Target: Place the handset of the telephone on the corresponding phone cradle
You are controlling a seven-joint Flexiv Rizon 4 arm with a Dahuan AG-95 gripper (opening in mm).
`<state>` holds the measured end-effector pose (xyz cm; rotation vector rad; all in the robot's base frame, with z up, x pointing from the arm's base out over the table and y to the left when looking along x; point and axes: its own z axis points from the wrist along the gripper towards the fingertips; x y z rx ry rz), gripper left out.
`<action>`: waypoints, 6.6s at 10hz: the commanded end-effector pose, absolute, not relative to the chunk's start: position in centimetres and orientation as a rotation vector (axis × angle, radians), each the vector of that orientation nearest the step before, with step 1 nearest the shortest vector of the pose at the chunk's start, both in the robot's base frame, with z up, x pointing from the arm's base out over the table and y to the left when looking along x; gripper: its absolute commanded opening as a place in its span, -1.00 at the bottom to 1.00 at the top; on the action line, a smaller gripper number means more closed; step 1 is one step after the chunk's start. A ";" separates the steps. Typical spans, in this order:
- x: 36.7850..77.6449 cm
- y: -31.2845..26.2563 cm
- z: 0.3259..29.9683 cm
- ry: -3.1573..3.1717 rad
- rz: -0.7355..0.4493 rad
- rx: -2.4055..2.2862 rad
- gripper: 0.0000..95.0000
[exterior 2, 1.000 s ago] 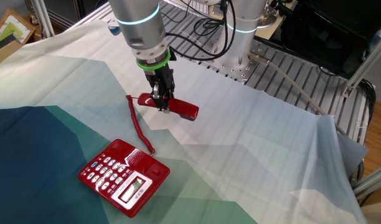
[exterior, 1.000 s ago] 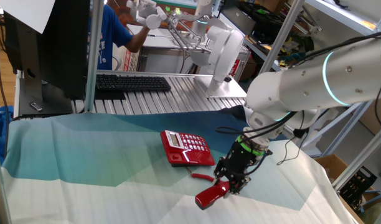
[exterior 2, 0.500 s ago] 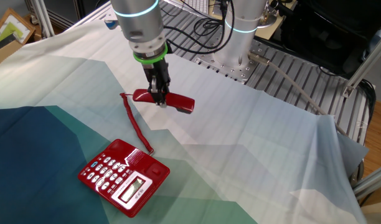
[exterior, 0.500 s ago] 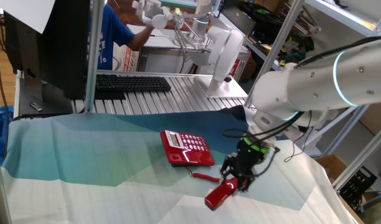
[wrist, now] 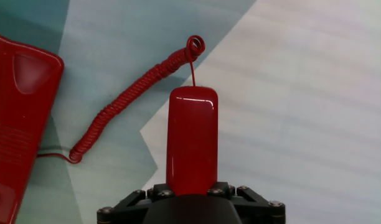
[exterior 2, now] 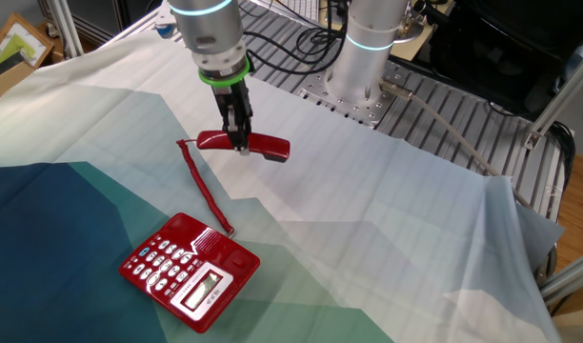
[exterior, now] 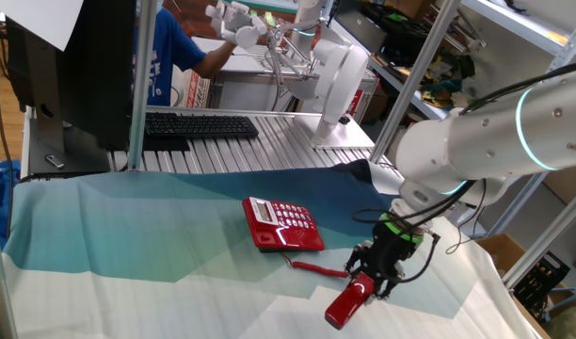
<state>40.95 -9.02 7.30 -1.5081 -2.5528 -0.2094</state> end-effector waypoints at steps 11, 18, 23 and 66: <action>40.9 -9.0 7.0 -2.561 -0.232 -1.510 -1.00; 40.9 -9.0 7.0 -2.573 -0.232 -1.499 -1.00; 40.9 -9.0 7.0 -2.589 -0.244 -1.489 -1.00; 53.3 -4.3 8.3 -2.513 -0.187 -1.577 -1.00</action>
